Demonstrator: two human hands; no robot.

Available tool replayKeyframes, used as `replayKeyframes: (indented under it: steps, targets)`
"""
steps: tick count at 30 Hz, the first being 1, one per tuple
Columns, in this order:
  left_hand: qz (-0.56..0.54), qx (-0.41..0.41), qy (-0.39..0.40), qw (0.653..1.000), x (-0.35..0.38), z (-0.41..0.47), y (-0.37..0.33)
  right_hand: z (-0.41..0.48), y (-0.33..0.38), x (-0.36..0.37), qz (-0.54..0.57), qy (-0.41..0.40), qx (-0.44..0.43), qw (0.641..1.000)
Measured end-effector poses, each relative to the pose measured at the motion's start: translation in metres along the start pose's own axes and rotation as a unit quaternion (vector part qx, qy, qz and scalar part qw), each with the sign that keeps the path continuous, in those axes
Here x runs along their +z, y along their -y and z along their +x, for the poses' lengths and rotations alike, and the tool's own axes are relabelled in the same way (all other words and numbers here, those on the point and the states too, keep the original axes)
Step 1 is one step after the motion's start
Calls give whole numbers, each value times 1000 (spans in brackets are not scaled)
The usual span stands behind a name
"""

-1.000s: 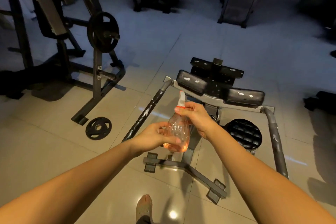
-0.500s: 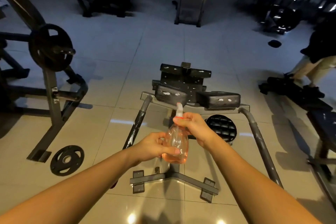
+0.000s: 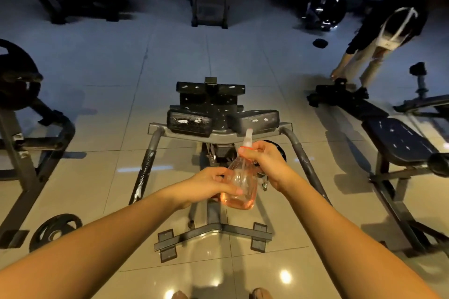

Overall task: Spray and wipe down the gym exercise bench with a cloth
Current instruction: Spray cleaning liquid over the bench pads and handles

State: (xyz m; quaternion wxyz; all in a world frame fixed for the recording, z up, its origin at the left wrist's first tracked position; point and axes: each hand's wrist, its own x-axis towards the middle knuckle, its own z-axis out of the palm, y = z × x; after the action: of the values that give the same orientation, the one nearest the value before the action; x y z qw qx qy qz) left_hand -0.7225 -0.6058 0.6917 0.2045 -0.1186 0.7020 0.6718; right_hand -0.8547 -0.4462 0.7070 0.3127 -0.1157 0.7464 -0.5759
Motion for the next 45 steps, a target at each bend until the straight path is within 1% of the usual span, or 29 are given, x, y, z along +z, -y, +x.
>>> replayKeyframes:
  steps: [2, 5, 8, 11, 14, 17, 19, 21, 24, 29, 33, 35, 39, 45]
  targets:
    - [15, -1, 0, 1000, 13, 13, -7, 4, -1, -17, -9, 3, 3, 1000]
    - [25, -15, -39, 999, 35, 33, -13, 12, -5, -44, -22, 36, 10, 999]
    - [11, -19, -64, 998, 60, 54, -16, 24, -14, -73, -21, 66, 8, 998]
    - [11, -31, -99, 994, 87, 72, -28, 39, -20, -104, -28, 72, 2, 997]
    - [-14, -35, -108, 993, 113, 89, -40, 45, -21, -131, -53, 90, -12, 994]
    - [-18, -51, -143, 988, 134, 95, -38, 39, -26, -145, -58, 120, -14, 991]
    - [-30, -53, -158, 986, 148, 93, -31, 32, -33, -150, -60, 132, 1, 989]
    - [-55, -48, -153, 986, 163, 87, -22, 22, -44, -153, -61, 140, 18, 988]
    - [-60, -48, -149, 986, 178, 77, -5, 2, -59, -156, -53, 154, 23, 986]
    - [-47, -70, -135, 987, 201, 62, 18, -39, -82, -160, -62, 146, 5, 987]
    - [-51, -69, -120, 989, 225, 53, 28, -68, -89, -169, -79, 142, -21, 987]
    - [-55, -71, -121, 988, 240, 47, 32, -81, -93, -173, -74, 147, -25, 986]
    - [-63, -70, -138, 986, 268, 31, 35, -106, -100, -180, -66, 151, -2, 986]
    - [-58, -60, -142, 986, 315, 13, 43, -148, -119, -203, -57, 150, -6, 987]
